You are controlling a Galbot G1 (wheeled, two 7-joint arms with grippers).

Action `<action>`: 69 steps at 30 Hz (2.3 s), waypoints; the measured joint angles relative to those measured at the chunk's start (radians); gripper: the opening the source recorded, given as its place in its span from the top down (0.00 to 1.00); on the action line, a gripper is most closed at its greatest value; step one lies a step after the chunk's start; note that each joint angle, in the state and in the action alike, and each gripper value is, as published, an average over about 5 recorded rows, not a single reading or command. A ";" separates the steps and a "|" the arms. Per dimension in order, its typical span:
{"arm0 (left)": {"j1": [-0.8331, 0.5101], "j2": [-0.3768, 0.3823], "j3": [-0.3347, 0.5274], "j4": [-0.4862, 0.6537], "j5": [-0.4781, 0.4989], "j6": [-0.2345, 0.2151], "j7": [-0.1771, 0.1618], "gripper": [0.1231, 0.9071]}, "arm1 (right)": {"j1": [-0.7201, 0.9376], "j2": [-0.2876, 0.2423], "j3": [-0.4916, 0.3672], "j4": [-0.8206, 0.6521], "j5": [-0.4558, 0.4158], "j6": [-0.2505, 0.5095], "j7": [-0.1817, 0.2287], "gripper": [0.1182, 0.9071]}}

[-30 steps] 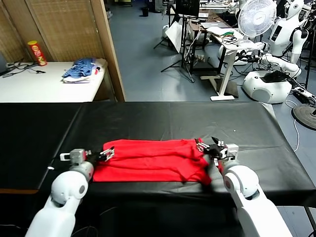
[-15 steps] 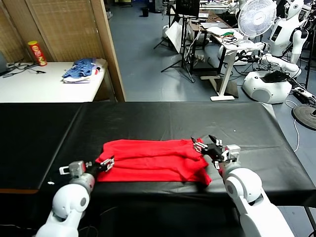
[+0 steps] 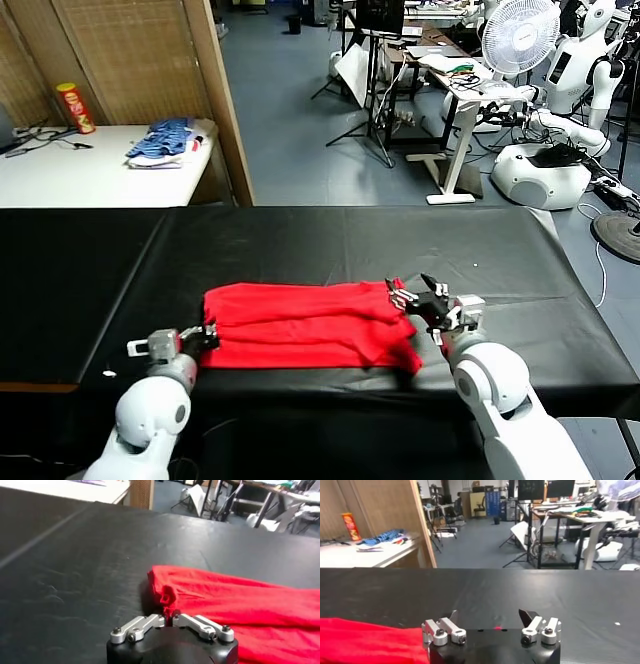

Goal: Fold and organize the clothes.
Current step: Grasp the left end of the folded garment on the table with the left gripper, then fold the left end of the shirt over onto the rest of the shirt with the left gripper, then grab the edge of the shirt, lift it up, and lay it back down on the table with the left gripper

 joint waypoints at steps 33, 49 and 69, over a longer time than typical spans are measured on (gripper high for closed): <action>-0.088 0.042 0.184 -0.169 -0.217 0.094 -0.110 0.95 | -0.133 0.035 0.104 0.071 -0.074 -0.021 0.012 0.14; -0.131 -0.105 0.254 -0.107 -0.207 0.049 -0.072 0.89 | -0.115 0.038 0.066 0.065 -0.083 0.003 -0.024 0.14; -0.025 -0.029 0.113 -0.143 -0.071 -0.053 -0.019 0.14 | 0.125 0.108 -0.256 -0.114 -0.126 0.026 -0.089 0.14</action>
